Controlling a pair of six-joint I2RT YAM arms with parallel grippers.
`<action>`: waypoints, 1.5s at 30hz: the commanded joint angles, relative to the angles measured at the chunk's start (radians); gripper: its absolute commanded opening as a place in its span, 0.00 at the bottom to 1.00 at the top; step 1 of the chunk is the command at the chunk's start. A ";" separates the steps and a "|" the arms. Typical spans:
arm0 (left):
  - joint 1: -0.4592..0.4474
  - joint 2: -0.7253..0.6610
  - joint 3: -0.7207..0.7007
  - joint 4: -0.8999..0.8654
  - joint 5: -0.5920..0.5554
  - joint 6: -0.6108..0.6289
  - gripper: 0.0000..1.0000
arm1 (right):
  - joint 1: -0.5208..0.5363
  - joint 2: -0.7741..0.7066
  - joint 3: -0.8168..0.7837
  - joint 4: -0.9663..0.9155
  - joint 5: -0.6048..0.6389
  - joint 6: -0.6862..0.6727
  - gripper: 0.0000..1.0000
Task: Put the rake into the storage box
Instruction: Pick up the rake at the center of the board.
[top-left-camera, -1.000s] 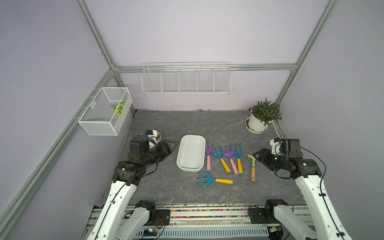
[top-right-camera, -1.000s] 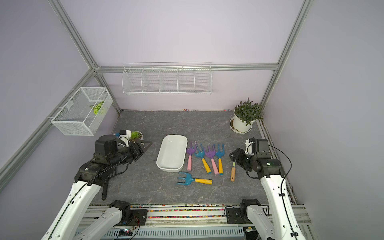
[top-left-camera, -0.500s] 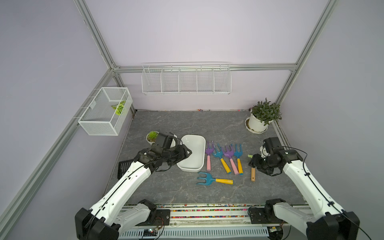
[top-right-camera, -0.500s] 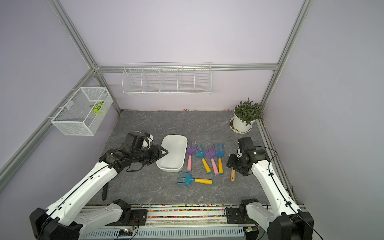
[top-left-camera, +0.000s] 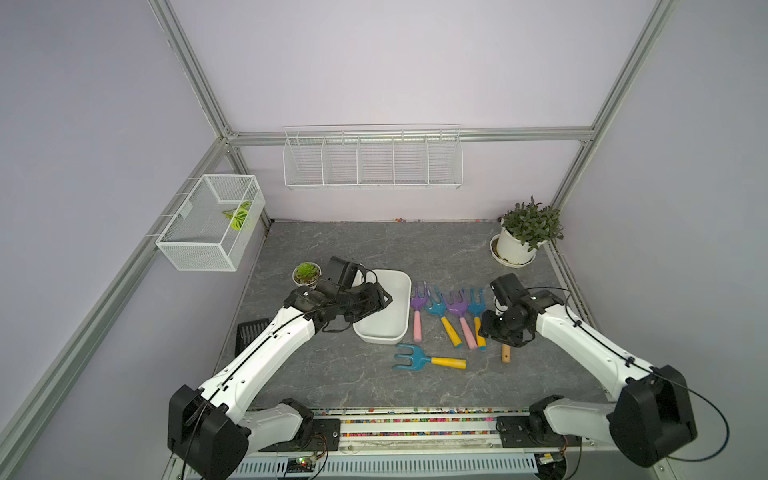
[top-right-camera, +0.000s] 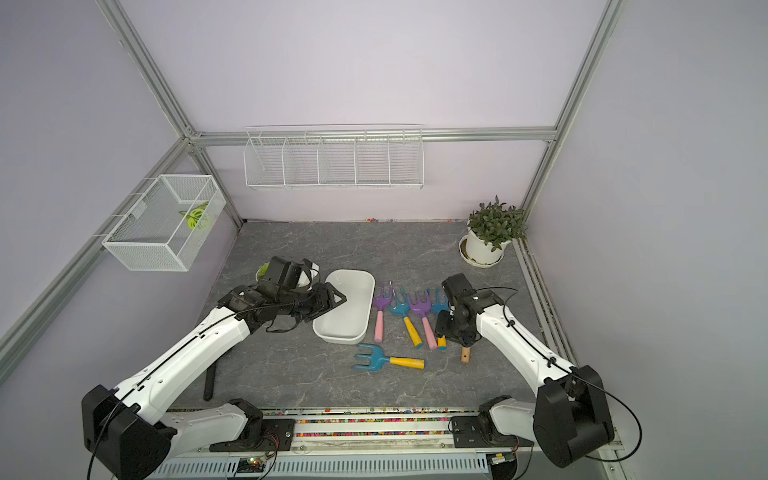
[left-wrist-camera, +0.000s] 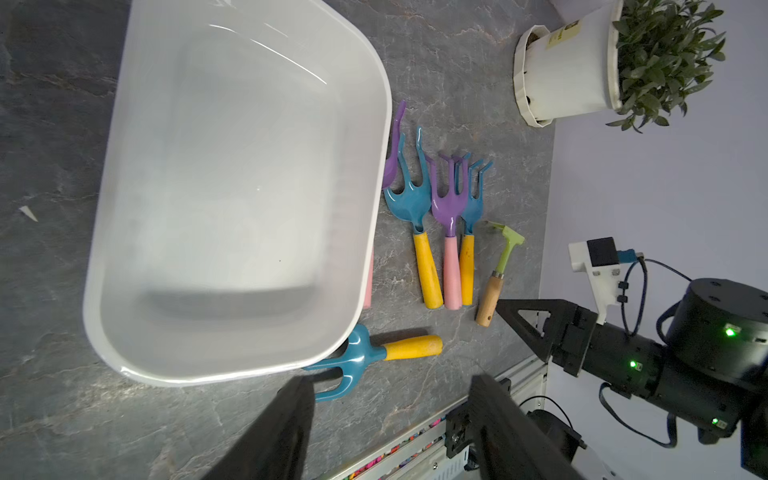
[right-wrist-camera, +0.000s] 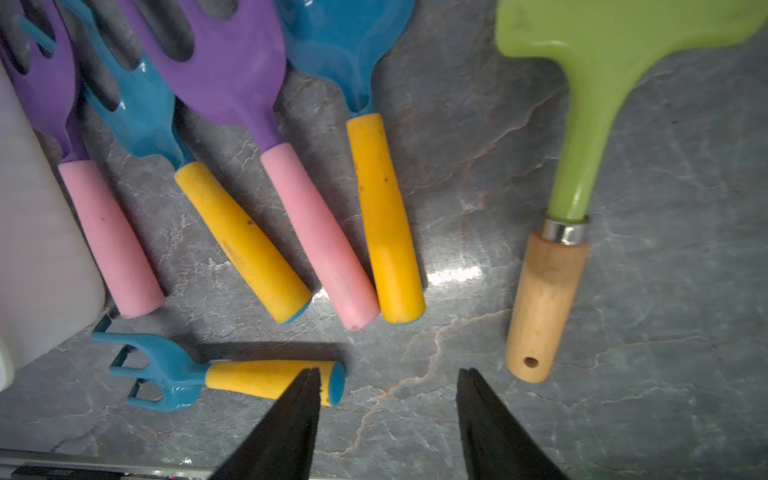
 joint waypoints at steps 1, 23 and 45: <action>-0.005 -0.008 -0.021 -0.015 -0.040 0.000 0.65 | 0.056 0.059 0.035 0.065 0.036 0.014 0.58; 0.018 -0.087 -0.096 0.009 -0.044 0.008 0.72 | 0.230 0.519 0.387 -0.041 0.082 -0.214 0.52; 0.023 -0.105 -0.127 0.011 -0.018 -0.031 0.71 | 0.235 0.621 0.409 -0.013 0.095 -0.253 0.27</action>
